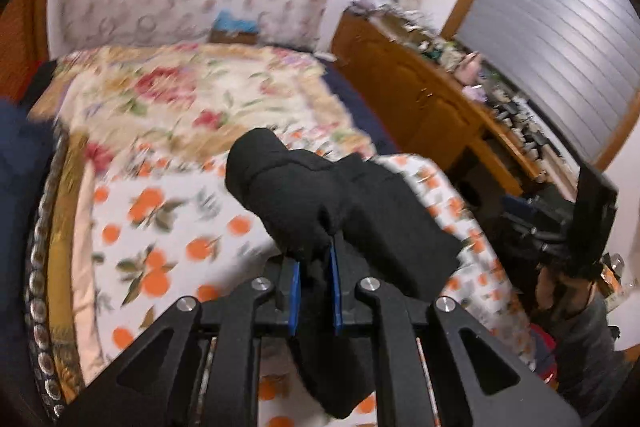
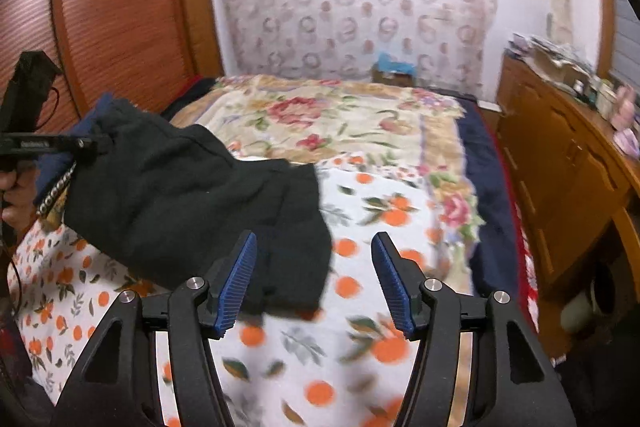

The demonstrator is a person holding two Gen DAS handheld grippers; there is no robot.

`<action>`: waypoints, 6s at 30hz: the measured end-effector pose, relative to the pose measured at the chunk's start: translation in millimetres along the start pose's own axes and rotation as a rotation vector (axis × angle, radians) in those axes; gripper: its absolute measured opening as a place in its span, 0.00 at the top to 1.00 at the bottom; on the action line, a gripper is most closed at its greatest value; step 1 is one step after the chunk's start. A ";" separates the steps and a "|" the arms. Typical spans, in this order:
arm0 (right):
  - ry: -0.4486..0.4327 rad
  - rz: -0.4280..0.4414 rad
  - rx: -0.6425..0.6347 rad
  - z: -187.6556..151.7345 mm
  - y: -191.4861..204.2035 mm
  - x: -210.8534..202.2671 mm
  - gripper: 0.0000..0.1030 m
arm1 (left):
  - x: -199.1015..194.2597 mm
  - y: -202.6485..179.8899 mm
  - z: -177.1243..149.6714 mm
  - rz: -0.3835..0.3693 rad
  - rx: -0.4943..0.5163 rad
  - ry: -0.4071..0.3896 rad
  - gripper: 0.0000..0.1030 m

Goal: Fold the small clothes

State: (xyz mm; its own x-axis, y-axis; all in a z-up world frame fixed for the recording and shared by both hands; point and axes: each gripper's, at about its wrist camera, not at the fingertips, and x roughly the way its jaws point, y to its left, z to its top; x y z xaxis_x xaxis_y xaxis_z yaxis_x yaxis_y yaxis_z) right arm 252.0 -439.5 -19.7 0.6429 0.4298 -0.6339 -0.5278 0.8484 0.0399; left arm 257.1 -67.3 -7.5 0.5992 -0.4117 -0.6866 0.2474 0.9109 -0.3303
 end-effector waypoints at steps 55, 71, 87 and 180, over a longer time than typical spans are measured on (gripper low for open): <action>-0.106 0.176 -0.095 92.9 130.1 49.6 0.84 | -116.6 0.4 -31.3 0.030 0.078 -0.266 0.91; -0.164 0.346 -0.389 223.4 321.3 96.7 0.84 | -227.9 113.8 -70.5 0.278 -0.103 -0.451 0.91; -0.063 0.391 -0.548 244.2 459.0 215.6 0.72 | -190.1 195.4 -159.4 0.336 -0.372 -0.399 0.91; -0.311 -0.188 0.099 5.1 191.2 -104.6 0.30 | -167.2 -63.7 -112.9 0.413 0.106 -0.425 0.54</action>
State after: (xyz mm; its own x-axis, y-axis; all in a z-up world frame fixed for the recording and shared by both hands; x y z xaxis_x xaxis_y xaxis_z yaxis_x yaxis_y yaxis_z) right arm 86.7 -320.7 58.2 0.8693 0.3239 -0.3735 -0.3381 0.9407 0.0287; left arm 55.2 -59.6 55.2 0.9083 0.0045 -0.4184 -0.0094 0.9999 -0.0098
